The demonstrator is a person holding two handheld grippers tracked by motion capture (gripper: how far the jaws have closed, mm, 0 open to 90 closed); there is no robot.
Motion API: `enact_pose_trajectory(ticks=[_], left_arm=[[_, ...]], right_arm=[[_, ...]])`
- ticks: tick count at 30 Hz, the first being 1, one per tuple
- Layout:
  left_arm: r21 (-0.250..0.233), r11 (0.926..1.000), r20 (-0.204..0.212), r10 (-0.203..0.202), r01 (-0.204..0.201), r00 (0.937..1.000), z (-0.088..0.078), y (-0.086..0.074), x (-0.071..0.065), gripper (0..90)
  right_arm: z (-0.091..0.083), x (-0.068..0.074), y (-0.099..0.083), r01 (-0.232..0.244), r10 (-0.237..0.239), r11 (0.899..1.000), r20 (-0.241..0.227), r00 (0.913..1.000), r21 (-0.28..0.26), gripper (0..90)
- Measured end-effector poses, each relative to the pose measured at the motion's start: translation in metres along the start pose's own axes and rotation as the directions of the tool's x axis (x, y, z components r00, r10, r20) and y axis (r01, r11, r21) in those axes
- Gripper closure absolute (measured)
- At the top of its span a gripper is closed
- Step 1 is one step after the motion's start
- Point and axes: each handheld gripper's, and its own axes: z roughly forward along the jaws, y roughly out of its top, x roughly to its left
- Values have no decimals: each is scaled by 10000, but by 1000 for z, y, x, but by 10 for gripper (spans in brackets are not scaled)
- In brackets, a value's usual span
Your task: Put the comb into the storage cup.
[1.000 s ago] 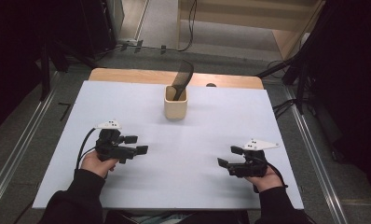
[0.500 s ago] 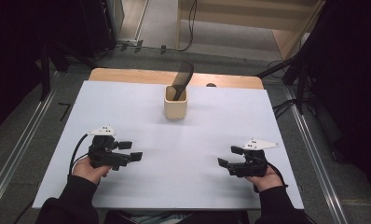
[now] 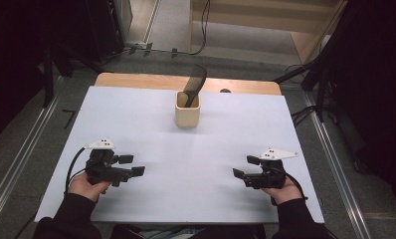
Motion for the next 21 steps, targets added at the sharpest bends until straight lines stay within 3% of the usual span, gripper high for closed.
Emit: enact_pose_trajectory(ticks=[21], left_arm=[[100, 9999, -39, 30, -30, 10000, 0, 0, 1, 257]], right_arm=[[1, 1, 0, 100, -100, 9999, -62, 9999, 54, 199]])
